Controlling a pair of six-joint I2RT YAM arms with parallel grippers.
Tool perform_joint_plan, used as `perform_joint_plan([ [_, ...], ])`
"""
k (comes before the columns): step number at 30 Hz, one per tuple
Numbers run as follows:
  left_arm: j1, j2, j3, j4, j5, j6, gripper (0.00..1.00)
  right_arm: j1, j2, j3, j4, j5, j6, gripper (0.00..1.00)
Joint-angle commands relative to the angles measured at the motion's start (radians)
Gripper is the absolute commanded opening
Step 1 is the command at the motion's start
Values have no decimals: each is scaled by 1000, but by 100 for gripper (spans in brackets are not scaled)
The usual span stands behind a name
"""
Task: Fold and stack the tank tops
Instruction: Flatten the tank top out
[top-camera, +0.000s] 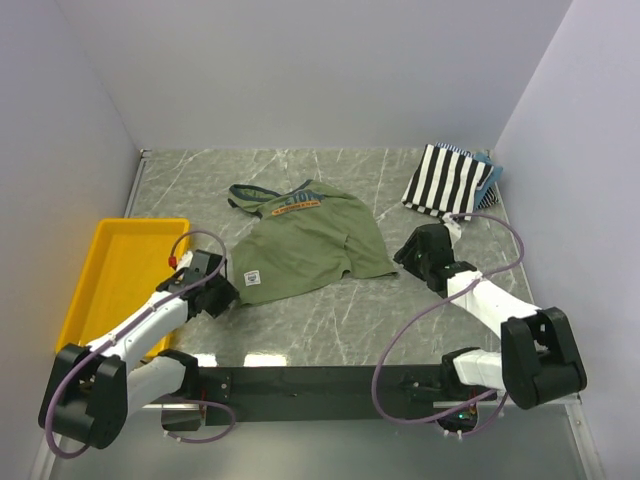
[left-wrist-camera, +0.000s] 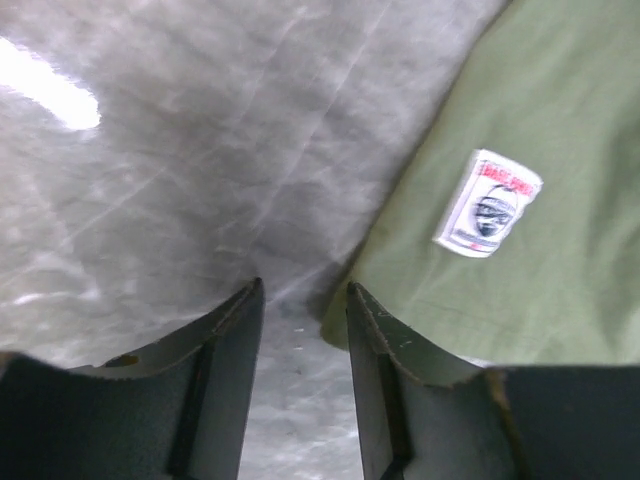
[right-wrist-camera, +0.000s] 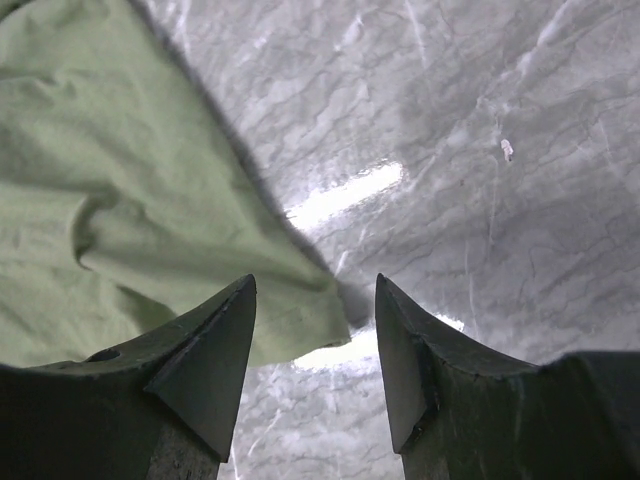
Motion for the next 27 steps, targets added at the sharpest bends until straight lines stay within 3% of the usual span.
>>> perform_joint_plan([
  [1, 0, -21, -33, 130, 55, -3, 47, -26, 27, 2, 57, -42, 1, 58],
  [10, 0, -108, -99, 144, 73, -9, 45, -42, 132, -15, 137, -88, 30, 57],
  [27, -1, -24, -102, 199, 82, 18, 31, -42, 152, -21, 111, -108, 76, 55],
])
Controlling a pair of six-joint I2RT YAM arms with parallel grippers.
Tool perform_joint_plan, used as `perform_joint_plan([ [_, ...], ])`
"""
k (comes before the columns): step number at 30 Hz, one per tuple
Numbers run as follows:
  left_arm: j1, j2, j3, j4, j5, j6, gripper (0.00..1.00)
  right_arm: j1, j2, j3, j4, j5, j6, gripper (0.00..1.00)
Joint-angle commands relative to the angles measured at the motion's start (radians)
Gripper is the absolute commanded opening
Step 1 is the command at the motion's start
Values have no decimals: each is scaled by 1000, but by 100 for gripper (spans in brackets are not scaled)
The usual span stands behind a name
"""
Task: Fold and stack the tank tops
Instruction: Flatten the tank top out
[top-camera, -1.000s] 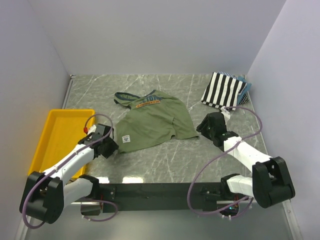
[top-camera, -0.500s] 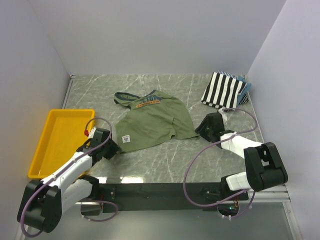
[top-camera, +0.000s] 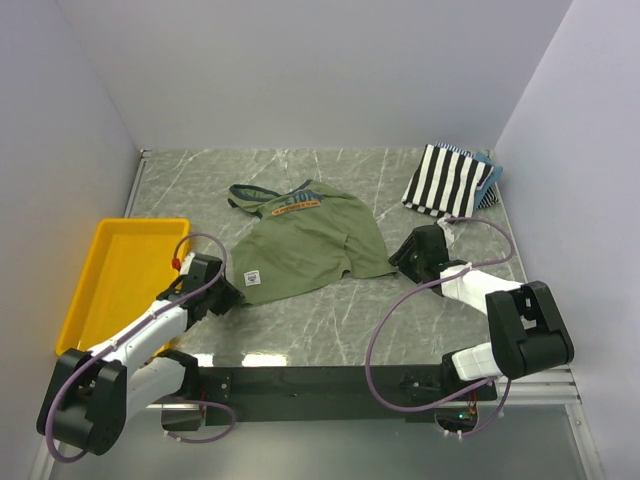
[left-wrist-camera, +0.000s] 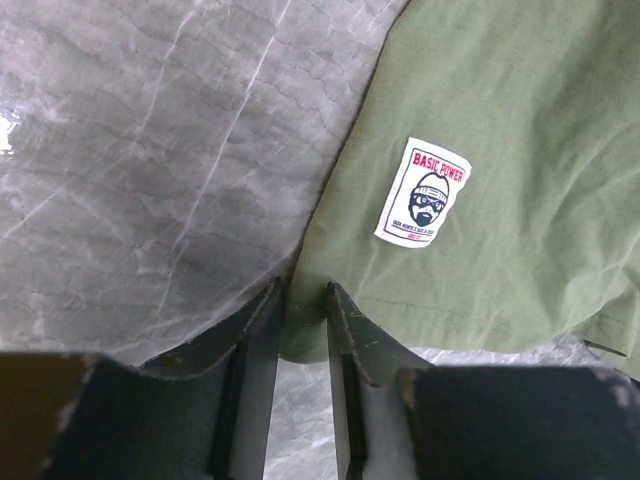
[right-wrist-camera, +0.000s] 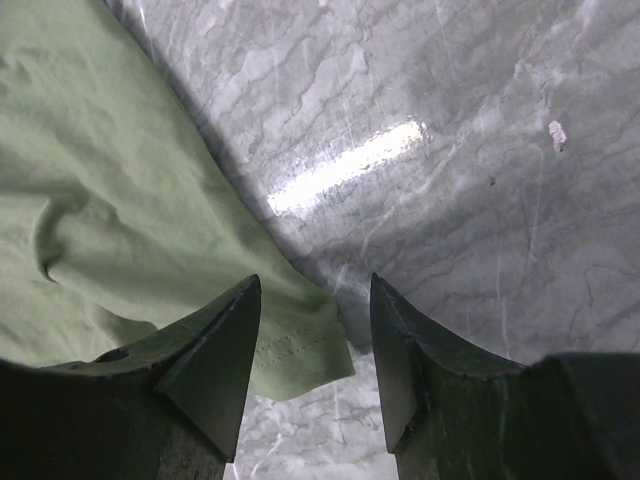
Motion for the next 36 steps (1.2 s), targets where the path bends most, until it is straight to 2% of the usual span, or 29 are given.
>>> perform_joint_plan([
  [1, 0, 22, -1, -9, 1, 28, 31, -4, -25, -14, -13, -14, 28, 55],
  [4, 0, 24, 17, -23, -3, 30, 25, 7, -25, -17, -41, -32, 48, 55],
  [7, 0, 16, 34, -46, -12, 31, 5, 19, -25, -7, -82, -29, 63, 55],
  [9, 0, 11, 51, -57, -11, 39, 1, 19, -28, -7, -98, -26, 75, 55],
  [15, 2, -35, 109, -144, -45, 39, 1, 21, -28, -5, -151, -29, 94, 56],
  [21, 25, -154, 172, -256, -112, 43, 0, 27, -47, -14, -170, -25, 98, 56],
  [28, 45, -200, 235, -310, -108, 66, 0, 99, 33, 15, -184, -5, 108, 54],
  [36, 65, -246, 334, -377, -127, 100, 1, 113, 65, 3, -187, -3, 111, 52],
])
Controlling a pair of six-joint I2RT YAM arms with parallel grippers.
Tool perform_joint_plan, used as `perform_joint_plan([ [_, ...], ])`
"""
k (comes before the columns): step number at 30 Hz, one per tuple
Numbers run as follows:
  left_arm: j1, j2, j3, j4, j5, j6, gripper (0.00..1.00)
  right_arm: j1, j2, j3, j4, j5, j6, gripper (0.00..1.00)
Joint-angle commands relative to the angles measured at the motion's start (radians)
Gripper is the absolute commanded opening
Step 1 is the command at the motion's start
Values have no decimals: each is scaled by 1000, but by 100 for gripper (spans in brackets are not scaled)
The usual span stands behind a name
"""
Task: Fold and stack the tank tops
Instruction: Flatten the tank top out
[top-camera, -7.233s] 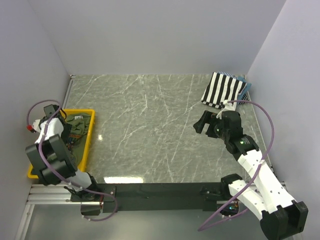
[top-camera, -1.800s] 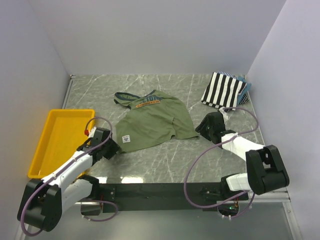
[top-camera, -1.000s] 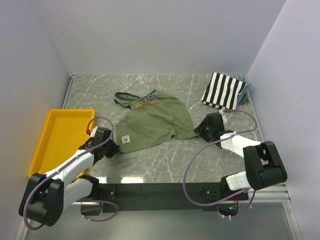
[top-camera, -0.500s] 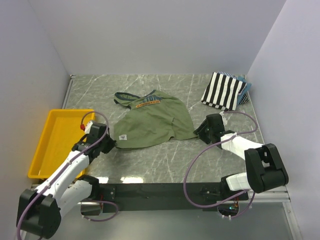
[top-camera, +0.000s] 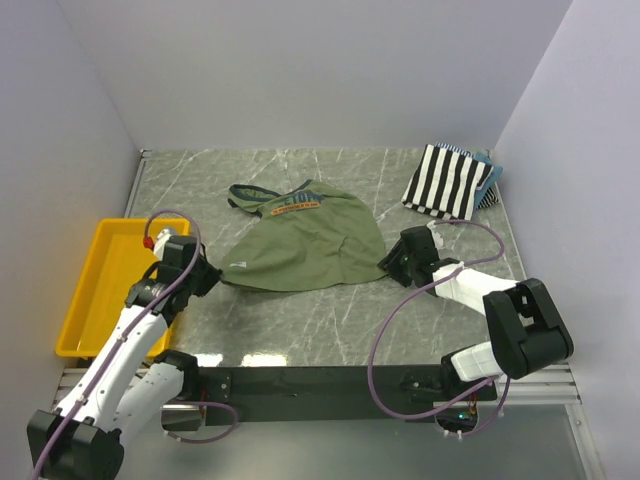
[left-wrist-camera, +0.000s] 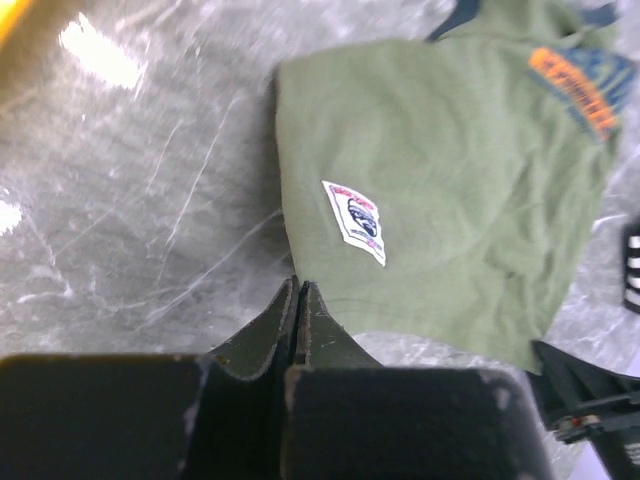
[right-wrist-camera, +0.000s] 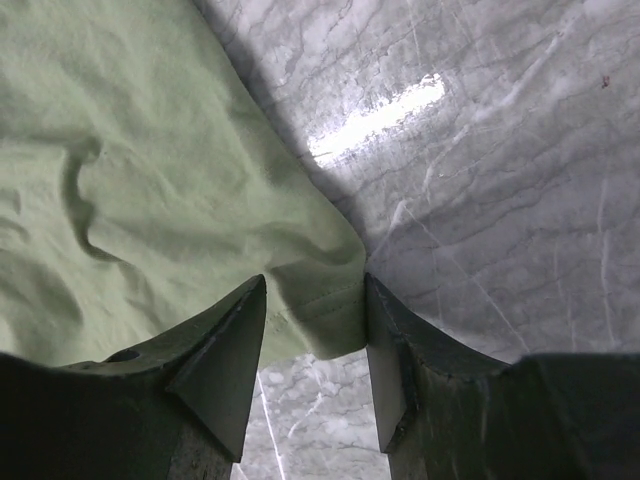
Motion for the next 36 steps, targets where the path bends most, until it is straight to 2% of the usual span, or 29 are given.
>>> perform_joint_plan([
  [1, 15, -32, 95, -41, -39, 43, 0, 15, 49, -20, -119, 12, 0, 52],
  [6, 33, -33, 134, -52, -30, 60, 1, 17, 43, -19, -122, 13, -9, 55],
  [10, 39, -36, 143, -61, -30, 64, 0, 17, 34, -22, -125, 12, -11, 61],
  [14, 53, -44, 163, -77, -38, 78, 0, 18, 15, -26, -137, 15, -13, 62],
  [21, 95, -32, 227, -87, -41, 115, 0, 18, 5, -20, -154, 20, -17, 58],
  [28, 116, -4, 250, -68, -1, 129, 1, 21, 9, -13, -171, 12, -46, 49],
  [36, 118, 10, 261, -60, 14, 135, 1, 98, 2, -32, -183, 46, -43, 49],
])
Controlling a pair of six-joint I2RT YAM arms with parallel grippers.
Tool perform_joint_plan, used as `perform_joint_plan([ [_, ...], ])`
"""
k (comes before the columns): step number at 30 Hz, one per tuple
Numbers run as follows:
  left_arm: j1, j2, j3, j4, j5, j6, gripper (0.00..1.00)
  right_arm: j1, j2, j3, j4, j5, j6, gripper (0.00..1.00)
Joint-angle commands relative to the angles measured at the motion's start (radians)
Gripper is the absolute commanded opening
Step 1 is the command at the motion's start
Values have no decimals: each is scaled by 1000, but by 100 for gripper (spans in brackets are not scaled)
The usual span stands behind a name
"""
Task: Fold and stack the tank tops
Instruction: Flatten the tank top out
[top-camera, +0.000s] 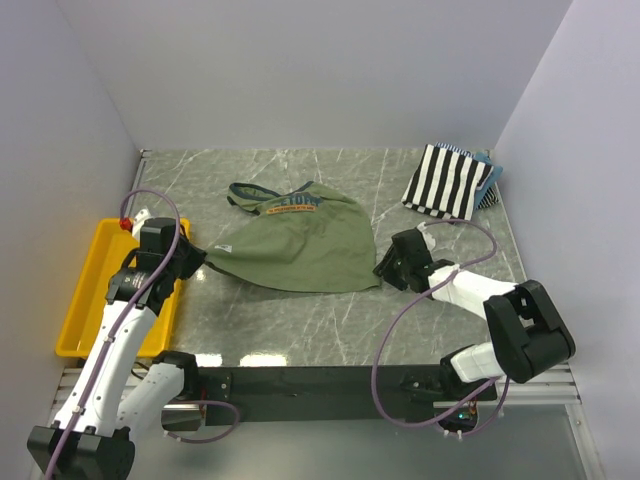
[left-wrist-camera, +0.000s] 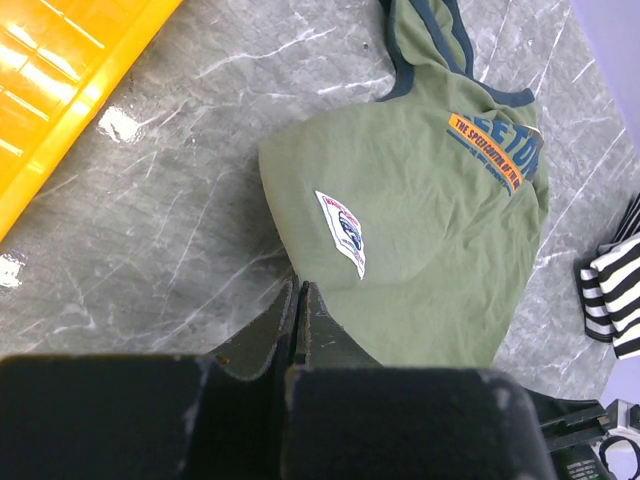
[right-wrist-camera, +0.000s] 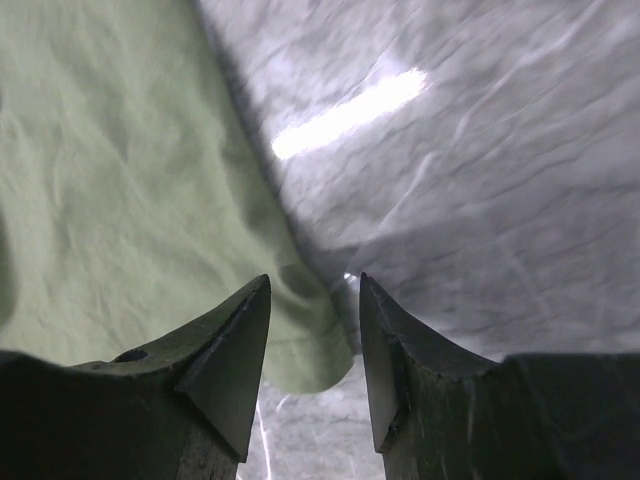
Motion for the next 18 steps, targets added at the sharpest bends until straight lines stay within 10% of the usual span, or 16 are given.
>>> perform_joint_plan([
  [1, 6, 0, 50, 33, 16, 26, 0, 39, 18, -52, -129, 16, -4, 49],
  [14, 6, 0, 50, 41, 36, 16, 0, 92, 70, -88, -104, -1, 29, 36],
  [18, 6, -4, 50, 42, 39, 19, 0, 93, 50, -66, -125, 19, 19, 0],
])
